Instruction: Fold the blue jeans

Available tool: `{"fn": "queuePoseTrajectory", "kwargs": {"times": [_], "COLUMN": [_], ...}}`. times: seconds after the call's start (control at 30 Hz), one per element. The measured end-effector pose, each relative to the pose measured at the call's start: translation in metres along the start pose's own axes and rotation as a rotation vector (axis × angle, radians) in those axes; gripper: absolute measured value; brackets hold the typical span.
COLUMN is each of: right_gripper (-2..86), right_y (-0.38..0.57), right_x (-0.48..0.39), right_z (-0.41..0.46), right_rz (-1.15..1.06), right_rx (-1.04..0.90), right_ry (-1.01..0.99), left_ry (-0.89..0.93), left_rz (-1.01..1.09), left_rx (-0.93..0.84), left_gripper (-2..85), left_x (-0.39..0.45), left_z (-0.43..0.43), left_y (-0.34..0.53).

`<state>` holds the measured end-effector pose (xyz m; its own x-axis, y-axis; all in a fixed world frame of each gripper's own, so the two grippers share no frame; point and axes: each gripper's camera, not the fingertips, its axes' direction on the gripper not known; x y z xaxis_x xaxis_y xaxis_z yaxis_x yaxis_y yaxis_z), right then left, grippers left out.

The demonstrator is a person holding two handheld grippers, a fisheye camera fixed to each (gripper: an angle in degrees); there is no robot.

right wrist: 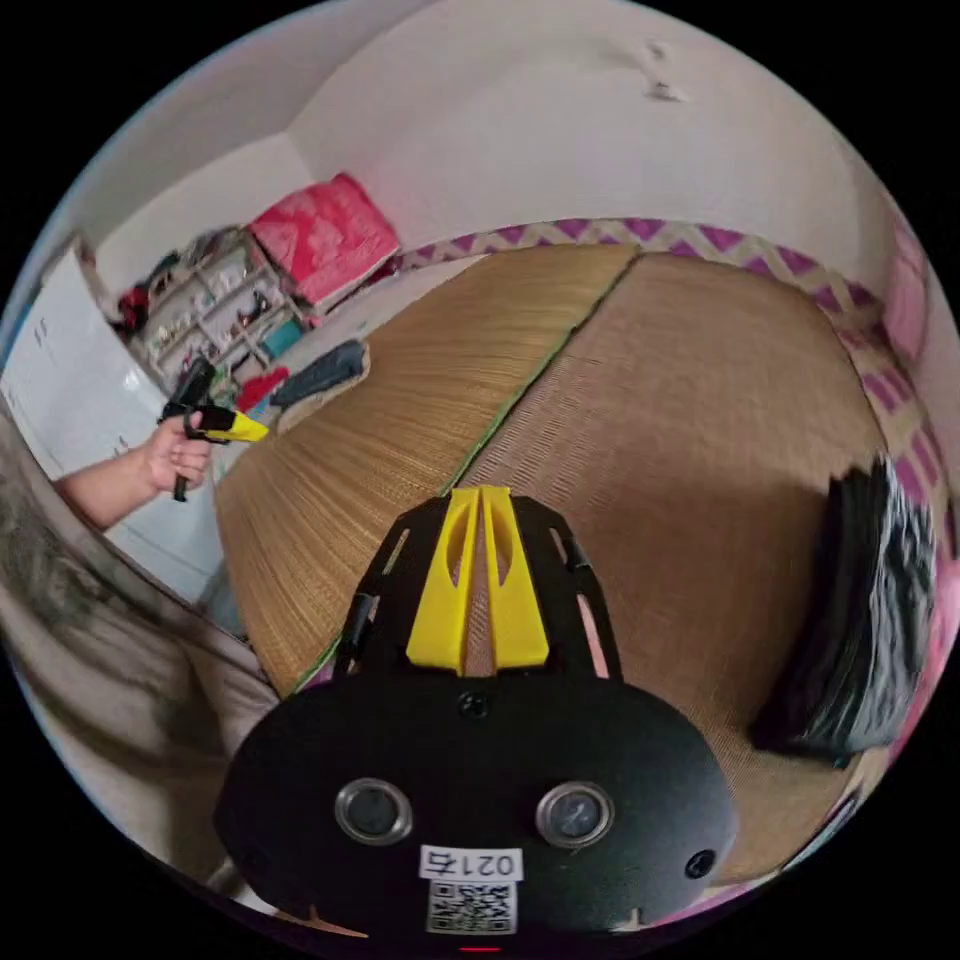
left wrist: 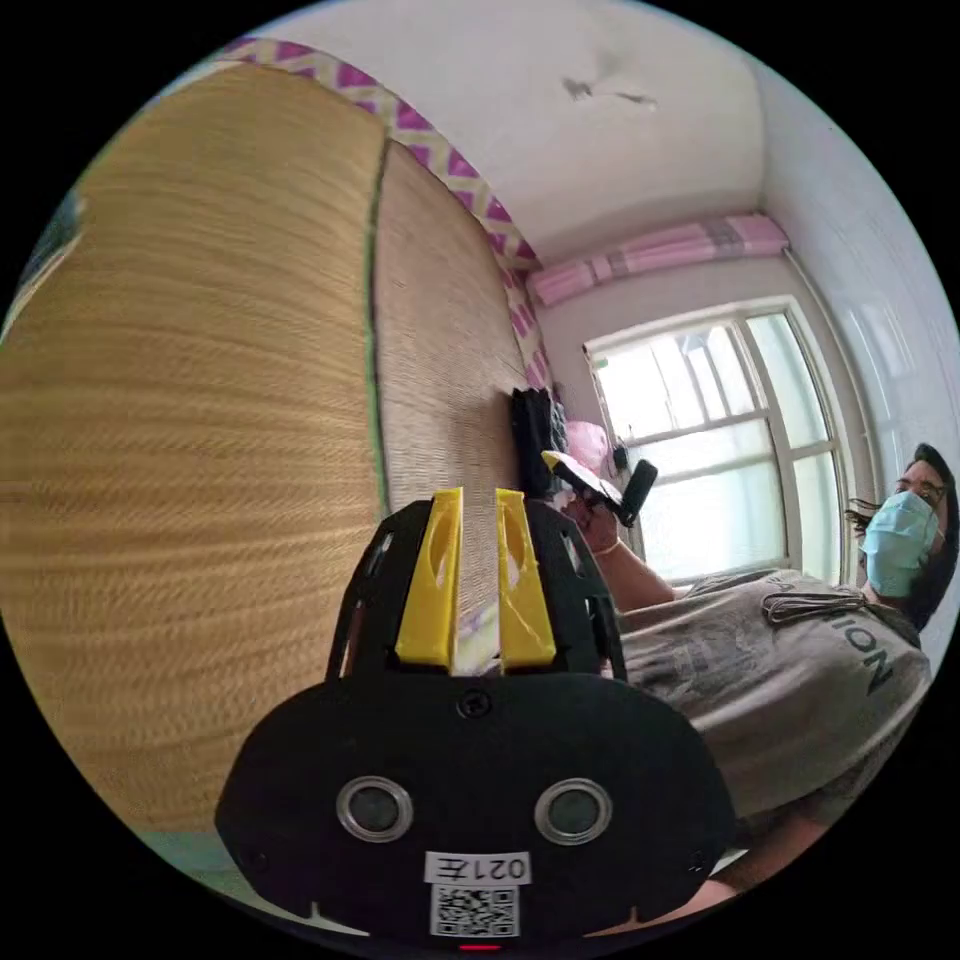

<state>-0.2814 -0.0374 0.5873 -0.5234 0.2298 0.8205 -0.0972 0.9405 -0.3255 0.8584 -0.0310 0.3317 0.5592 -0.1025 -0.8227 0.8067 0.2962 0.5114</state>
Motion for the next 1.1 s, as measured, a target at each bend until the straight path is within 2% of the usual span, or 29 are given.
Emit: {"fn": "queuePoseTrajectory", "kwargs": {"times": [0.1,0.3,0.47,0.53,0.63,0.83,1.1], "right_gripper": [2.1,4.2,3.7,6.4,9.7,11.3,11.9], "right_y": [-0.071,-0.205,-0.302,-0.337,-0.375,-0.425,-0.45], "right_x": [-0.087,-0.282,-0.425,-0.496,-0.57,-0.654,-0.701], "right_z": [0.033,0.123,0.207,0.248,0.3,0.38,0.416], "right_rz": [-0.183,-0.47,-0.648,-0.81,-0.939,-1.092,-1.329], "right_rx": [0.0,-0.083,-0.132,-0.093,-0.128,-0.197,-0.205], "right_ry": [-0.02,-0.119,-0.164,-0.126,-0.144,0.016,0.125], "left_ry": [-0.072,-0.191,-0.224,-0.247,-0.235,-0.232,-0.149], "left_rz": [-0.047,-0.103,-0.125,-0.134,-0.183,-0.313,-0.475], "left_rx": [0.104,0.167,0.153,0.156,0.192,0.247,0.379], "left_gripper": [-0.6,-0.9,-0.9,-0.9,-0.9,-0.9,-0.9], "left_x": [-0.045,-0.131,-0.19,-0.206,-0.233,-0.275,-0.331], "left_z": [-0.081,-0.21,-0.29,-0.314,-0.346,-0.379,-0.4], "left_y": [0.067,0.168,0.225,0.248,0.293,0.389,0.476]}}
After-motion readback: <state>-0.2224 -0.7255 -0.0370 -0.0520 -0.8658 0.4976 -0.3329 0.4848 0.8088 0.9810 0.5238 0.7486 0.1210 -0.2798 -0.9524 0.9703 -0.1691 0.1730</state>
